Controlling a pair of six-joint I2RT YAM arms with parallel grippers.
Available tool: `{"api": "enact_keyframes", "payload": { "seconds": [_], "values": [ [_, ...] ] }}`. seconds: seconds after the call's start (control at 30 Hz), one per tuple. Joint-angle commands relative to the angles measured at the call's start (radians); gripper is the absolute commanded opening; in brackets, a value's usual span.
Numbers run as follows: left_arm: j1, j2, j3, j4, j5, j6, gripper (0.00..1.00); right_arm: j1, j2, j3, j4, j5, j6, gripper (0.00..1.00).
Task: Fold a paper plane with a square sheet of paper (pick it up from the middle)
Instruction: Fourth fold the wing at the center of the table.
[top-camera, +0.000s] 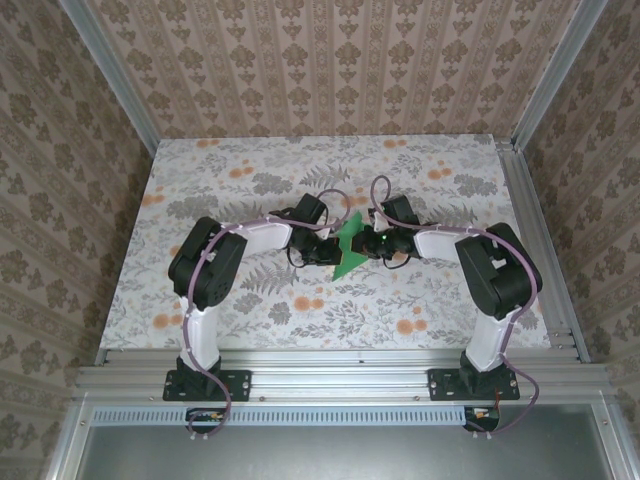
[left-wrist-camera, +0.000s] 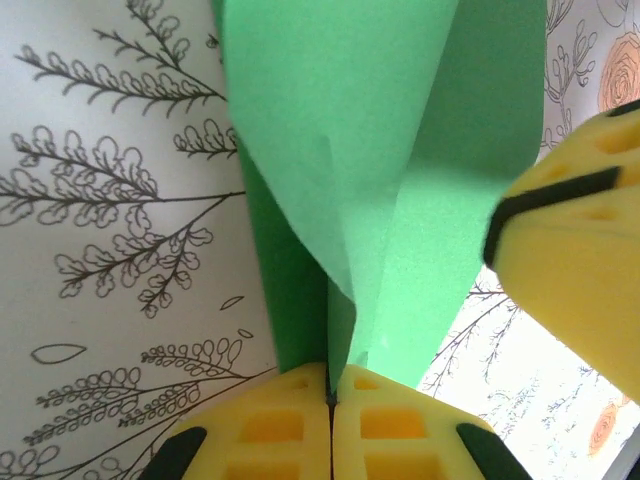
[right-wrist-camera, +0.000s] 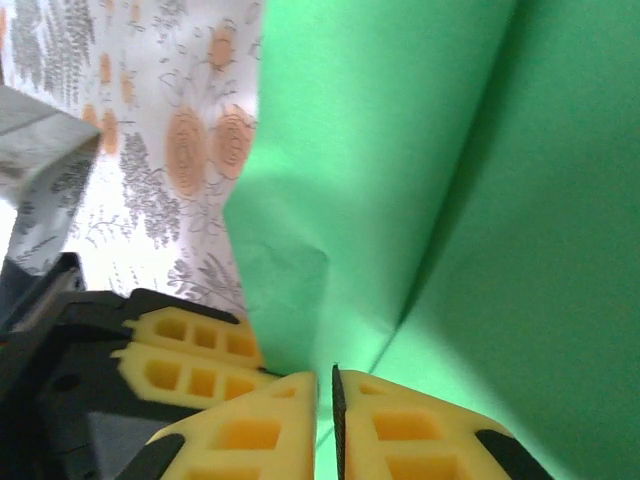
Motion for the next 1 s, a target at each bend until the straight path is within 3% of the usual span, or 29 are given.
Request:
{"api": "enact_keyframes", "payload": {
  "seconds": [0.0, 0.6, 0.97],
  "values": [
    [0.010, 0.026, 0.013, -0.018, 0.016, 0.033, 0.07, -0.004, -0.033, 0.000, 0.007, -0.040, 0.014, 0.17],
    [0.026, 0.064, 0.038, -0.053, 0.028, 0.077, 0.06, -0.008, 0.097, 0.114, 0.051, -0.069, 0.056, 0.21],
    [0.029, 0.049, 0.044, -0.062, 0.050, 0.082, 0.10, -0.009, 0.182, 0.170, -0.068, 0.028, -0.014, 0.17]
  ]
}}
